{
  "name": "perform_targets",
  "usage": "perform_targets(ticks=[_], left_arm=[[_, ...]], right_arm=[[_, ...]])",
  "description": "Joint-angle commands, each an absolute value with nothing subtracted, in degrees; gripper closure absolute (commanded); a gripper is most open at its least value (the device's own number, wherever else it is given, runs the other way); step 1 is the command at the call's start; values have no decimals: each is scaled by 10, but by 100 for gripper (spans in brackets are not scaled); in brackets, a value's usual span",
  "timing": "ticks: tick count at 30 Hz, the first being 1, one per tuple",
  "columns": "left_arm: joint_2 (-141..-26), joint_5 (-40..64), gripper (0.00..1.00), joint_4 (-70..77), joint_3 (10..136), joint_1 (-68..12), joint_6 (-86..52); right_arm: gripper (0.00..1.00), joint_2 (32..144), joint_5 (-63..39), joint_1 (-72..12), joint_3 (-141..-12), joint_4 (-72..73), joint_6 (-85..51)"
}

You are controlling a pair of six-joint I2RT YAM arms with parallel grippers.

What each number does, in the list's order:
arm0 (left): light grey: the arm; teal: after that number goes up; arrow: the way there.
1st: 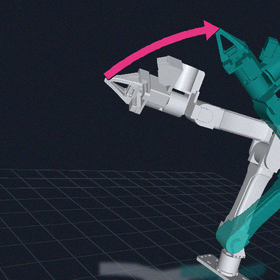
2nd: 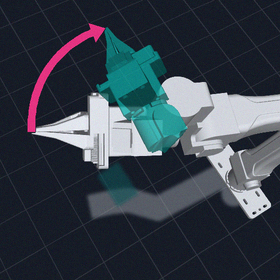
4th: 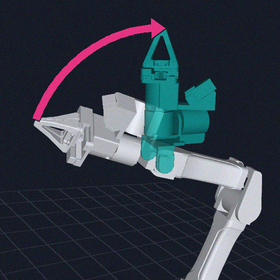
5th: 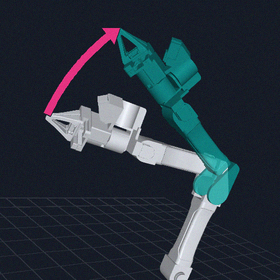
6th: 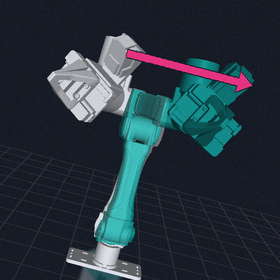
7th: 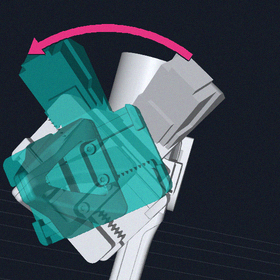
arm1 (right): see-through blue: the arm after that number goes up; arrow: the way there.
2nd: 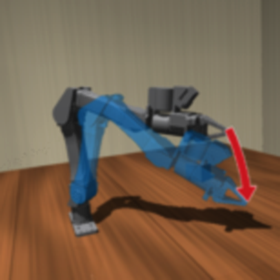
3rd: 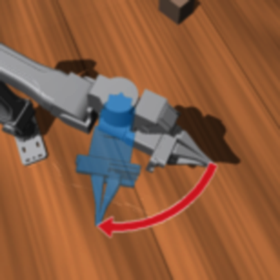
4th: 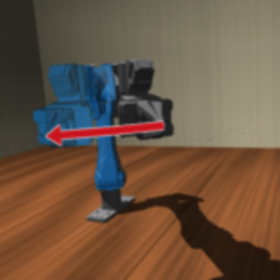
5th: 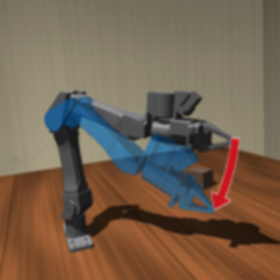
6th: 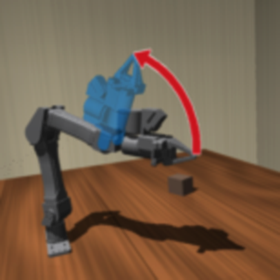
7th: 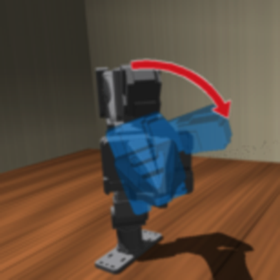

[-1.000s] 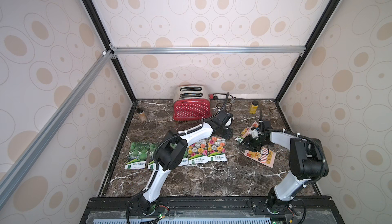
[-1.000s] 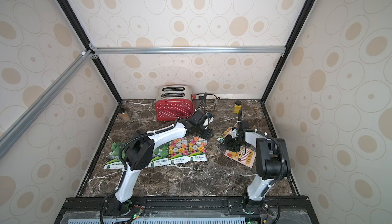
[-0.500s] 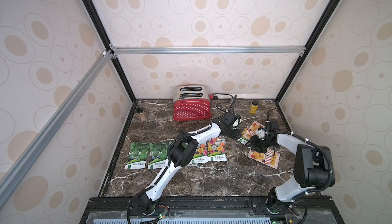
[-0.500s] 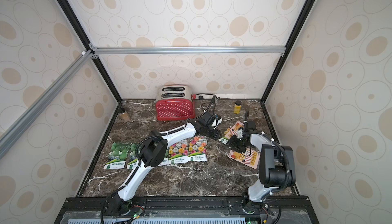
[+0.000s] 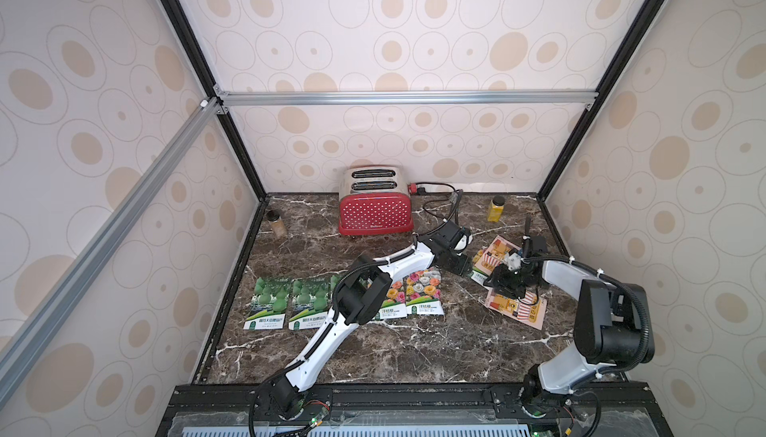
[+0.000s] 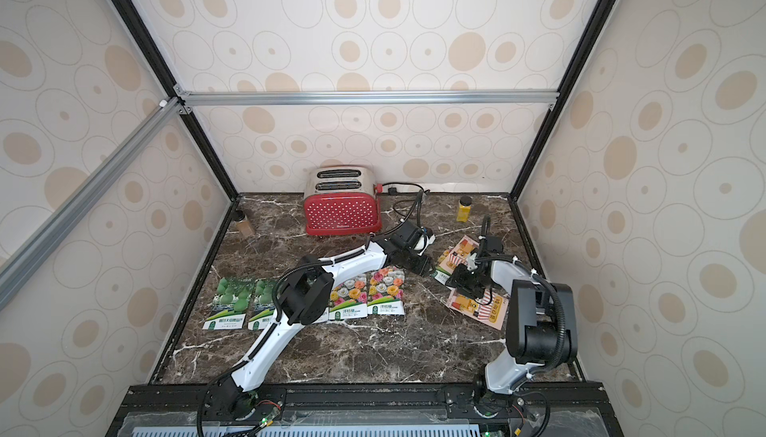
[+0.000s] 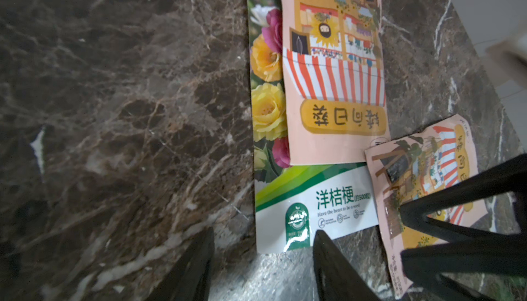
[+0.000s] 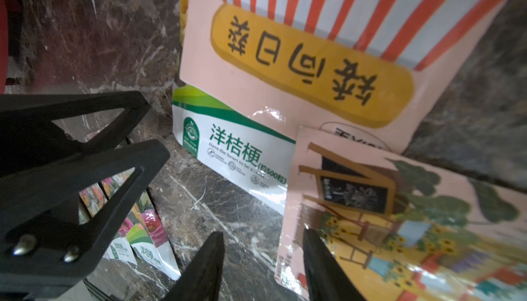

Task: Arrange the seed packets in a row
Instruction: Move the seed packet to the center of the board, then pick up the seed packet from the center of the board.

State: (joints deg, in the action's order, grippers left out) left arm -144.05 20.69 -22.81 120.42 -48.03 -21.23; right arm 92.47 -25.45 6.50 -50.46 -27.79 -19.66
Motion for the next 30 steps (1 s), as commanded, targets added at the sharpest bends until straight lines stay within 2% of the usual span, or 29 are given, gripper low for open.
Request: perform_targets(ticks=[1, 8, 20, 23, 30], left_arm=[[-1459, 216, 43, -231, 1228, -487, -219], [-1482, 227, 42, -249, 1247, -487, -219], [-1515, 236, 42, -263, 1269, -488, -222], [-1516, 234, 42, -264, 1269, -488, -222], [-1518, 235, 42, -264, 1268, -488, -224]], right_arm=[[54, 943, -243, 68, -515, -270, -203], [60, 979, -259, 68, -522, -237, -212], [63, 899, -284, 67, -517, -247, -218], [65, 893, -258, 66, -527, -250, -217], [71, 953, -251, 62, -547, -227, -221]])
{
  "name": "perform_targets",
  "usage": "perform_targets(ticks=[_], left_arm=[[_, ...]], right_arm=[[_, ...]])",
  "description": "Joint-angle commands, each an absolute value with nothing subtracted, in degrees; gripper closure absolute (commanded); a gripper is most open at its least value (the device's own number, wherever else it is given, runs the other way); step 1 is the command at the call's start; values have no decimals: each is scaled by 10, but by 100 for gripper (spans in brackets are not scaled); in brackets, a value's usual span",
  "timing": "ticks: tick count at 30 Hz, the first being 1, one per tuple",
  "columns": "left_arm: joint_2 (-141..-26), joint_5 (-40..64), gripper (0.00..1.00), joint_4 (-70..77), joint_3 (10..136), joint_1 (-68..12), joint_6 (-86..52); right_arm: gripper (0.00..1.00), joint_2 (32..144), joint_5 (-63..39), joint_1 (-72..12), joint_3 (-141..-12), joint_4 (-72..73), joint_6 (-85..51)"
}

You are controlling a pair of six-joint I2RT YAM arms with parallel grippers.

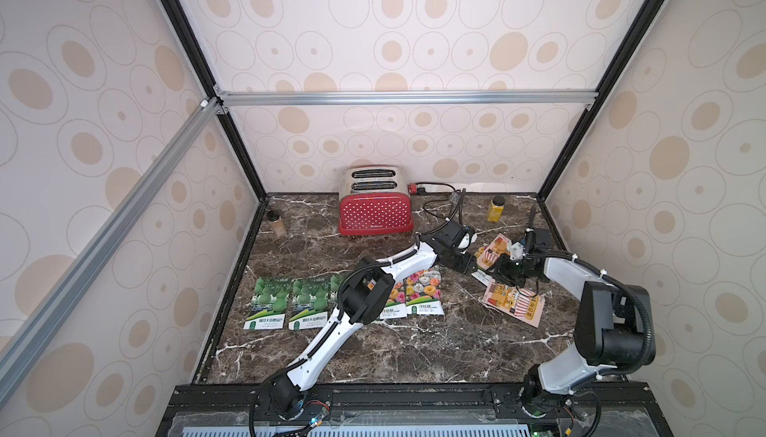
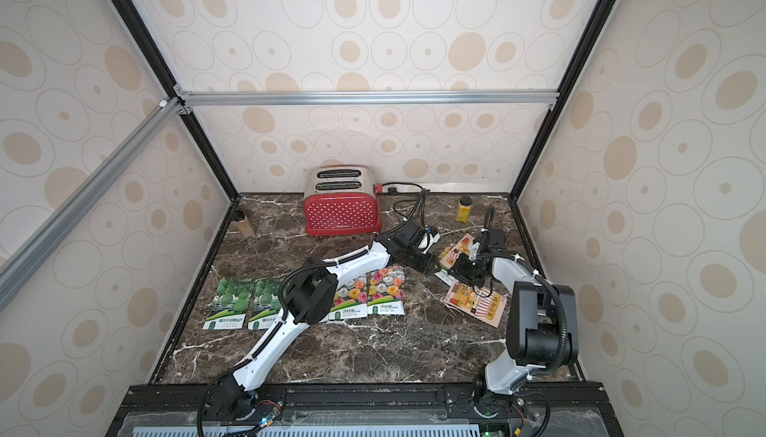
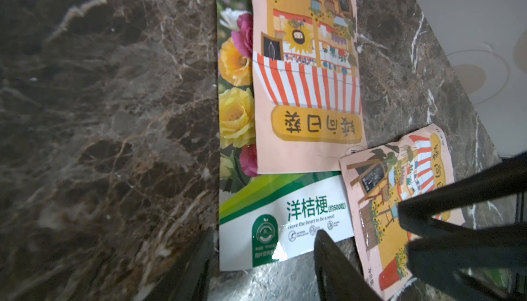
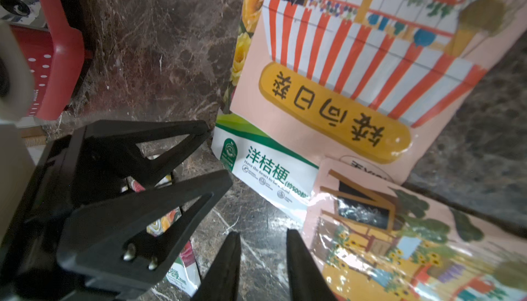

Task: Arrange the seed packets in a row
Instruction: Pick up the seed packet from the center of the board.

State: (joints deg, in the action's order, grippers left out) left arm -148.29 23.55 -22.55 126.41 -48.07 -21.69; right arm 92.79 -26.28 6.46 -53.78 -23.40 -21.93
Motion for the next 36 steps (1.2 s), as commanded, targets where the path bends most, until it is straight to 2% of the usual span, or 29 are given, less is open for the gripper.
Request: perform_targets(ticks=[1, 7, 12, 15, 19, 26, 30, 36], left_arm=[[-1518, 235, 42, -264, 1268, -488, -223], [-1522, 233, 45, -265, 1272, -488, -221], [-1531, 235, 52, -267, 1279, -488, -221], [-1535, 235, 57, -270, 1283, -488, -221], [-1537, 234, 58, -272, 1285, -488, -219], [-1545, 235, 56, -272, 1290, -488, -221], [-1566, 247, 46, -275, 1314, -488, -230], [-1581, 261, 41, -286, 1323, -488, -231]], right_arm=[[72, 963, -246, 61, -550, -225, -221], [72, 1004, -231, 60, -559, -218, -219], [71, 998, -165, 60, -552, -239, -213], [68, 986, -143, 61, -545, -246, -211], [62, 983, -121, 64, -534, -245, -217], [62, 988, -144, 72, -526, -234, -219], [63, 1015, -165, 71, -534, -236, -217], [69, 1029, -177, 65, -541, -239, -216]])
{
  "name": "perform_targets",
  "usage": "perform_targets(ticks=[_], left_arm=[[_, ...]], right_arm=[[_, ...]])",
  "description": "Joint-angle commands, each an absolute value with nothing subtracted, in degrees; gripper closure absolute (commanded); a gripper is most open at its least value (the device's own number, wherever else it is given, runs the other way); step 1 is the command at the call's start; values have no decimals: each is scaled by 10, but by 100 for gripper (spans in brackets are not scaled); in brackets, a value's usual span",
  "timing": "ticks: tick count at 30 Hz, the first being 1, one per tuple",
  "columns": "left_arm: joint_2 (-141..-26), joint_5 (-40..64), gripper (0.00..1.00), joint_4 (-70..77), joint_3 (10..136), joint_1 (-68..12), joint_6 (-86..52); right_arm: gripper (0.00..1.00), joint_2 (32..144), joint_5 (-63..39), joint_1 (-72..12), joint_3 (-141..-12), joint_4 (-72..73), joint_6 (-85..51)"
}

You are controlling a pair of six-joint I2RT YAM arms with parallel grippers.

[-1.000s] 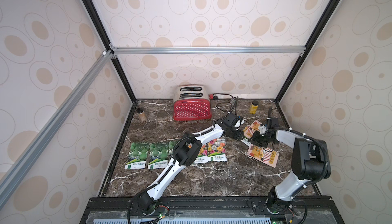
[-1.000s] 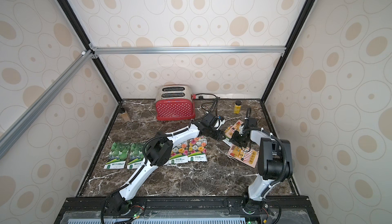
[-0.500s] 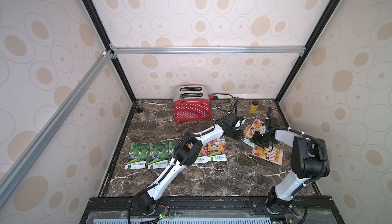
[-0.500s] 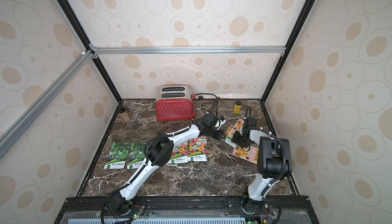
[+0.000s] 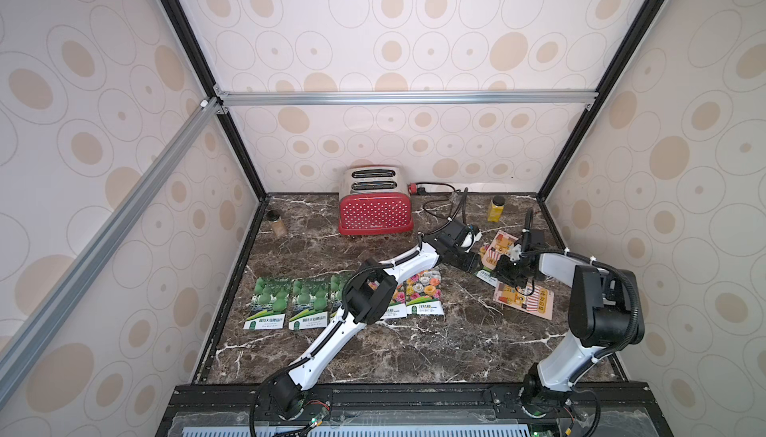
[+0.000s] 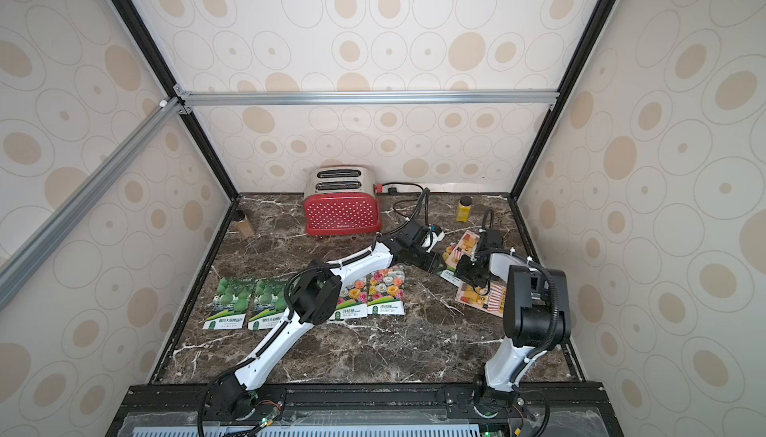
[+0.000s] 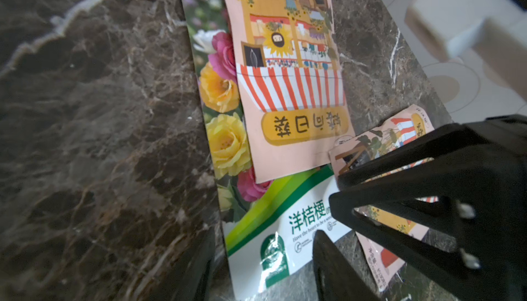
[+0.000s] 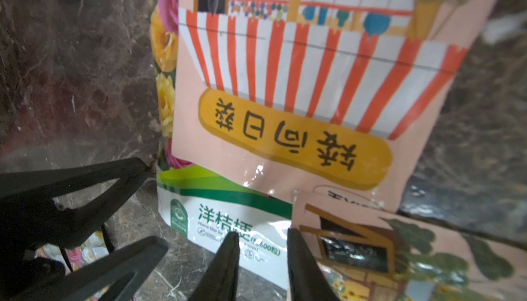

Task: Arrange the seed packets in a row
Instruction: Pick up the seed packet from the center of the board.

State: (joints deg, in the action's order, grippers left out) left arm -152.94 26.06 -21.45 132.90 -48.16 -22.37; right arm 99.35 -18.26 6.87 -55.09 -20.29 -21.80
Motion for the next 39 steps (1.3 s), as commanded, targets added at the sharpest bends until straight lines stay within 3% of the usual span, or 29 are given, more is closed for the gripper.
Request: perform_targets(ticks=[1, 14, 27, 31, 35, 39], left_arm=[[-1584, 263, 41, -288, 1324, -488, -231], [-1602, 326, 35, -294, 1338, -497, -234], [-1595, 383, 39, -254, 1321, -496, -247], [-1595, 397, 45, -242, 1322, -496, -255], [-1591, 390, 62, -242, 1322, -496, -250], [-1588, 372, 66, -252, 1324, -496, -246]], right_arm=[[70, 1030, -178, 62, -542, -238, -215], [72, 1049, -175, 41, -582, -261, -207], [74, 1078, -184, 16, -613, -263, -214], [74, 1078, -199, 15, -614, -254, -218], [75, 1075, -219, 15, -618, -245, -221], [75, 1077, -223, 11, -625, -245, -221]])
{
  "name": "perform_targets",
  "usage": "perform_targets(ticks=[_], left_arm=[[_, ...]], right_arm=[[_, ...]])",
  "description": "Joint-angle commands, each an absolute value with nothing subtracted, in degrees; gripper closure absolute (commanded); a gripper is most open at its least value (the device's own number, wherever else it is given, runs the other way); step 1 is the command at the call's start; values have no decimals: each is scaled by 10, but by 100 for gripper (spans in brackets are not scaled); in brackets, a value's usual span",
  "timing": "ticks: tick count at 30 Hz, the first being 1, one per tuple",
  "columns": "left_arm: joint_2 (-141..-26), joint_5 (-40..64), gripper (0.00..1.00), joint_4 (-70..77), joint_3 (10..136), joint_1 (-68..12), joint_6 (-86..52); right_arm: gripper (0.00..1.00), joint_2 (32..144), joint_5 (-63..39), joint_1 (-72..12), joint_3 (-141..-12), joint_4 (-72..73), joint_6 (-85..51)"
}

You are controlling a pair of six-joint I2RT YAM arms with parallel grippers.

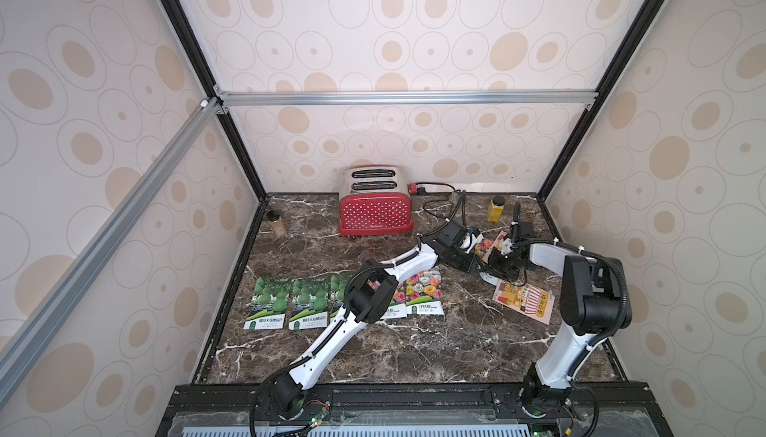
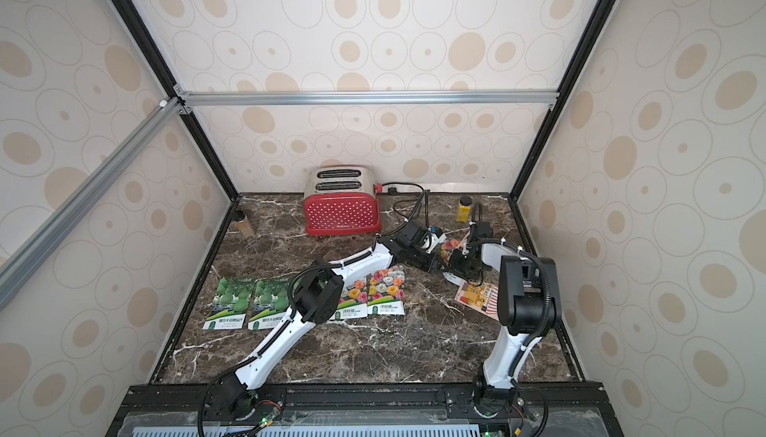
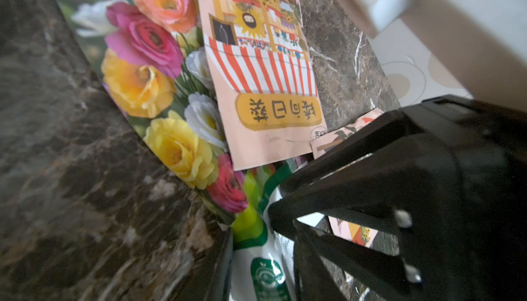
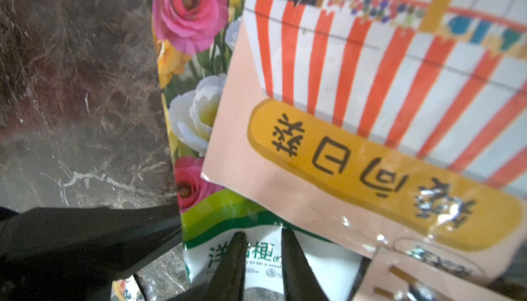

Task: Arrange the seed packets in a row
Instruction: Pick up the seed packet from the center of the board.

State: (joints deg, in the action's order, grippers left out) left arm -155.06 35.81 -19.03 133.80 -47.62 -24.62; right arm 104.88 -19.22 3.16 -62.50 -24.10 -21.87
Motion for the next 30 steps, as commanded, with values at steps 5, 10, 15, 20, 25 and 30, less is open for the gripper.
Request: perform_targets(ticks=[5, 10, 15, 20, 25, 30], left_arm=[[-1572, 336, 75, -253, 1312, -494, -240], [-1544, 292, 80, -251, 1294, -487, -237], [-1493, 264, 80, -233, 1256, -473, -232], [-1449, 258, 80, -232, 1228, -458, -219], [-1408, 243, 81, -251, 1206, -446, -205], [-1361, 234, 81, -224, 1151, -430, -213]], right_arm=[[76, 1071, -224, 11, -626, -247, -218], [66, 1041, -215, 11, -625, -257, -204], [58, 984, -222, 25, -616, -267, -195], [55, 950, -251, 32, -617, -279, -191], [52, 942, -265, 33, -612, -271, -196], [52, 964, -291, 39, -604, -247, -210]])
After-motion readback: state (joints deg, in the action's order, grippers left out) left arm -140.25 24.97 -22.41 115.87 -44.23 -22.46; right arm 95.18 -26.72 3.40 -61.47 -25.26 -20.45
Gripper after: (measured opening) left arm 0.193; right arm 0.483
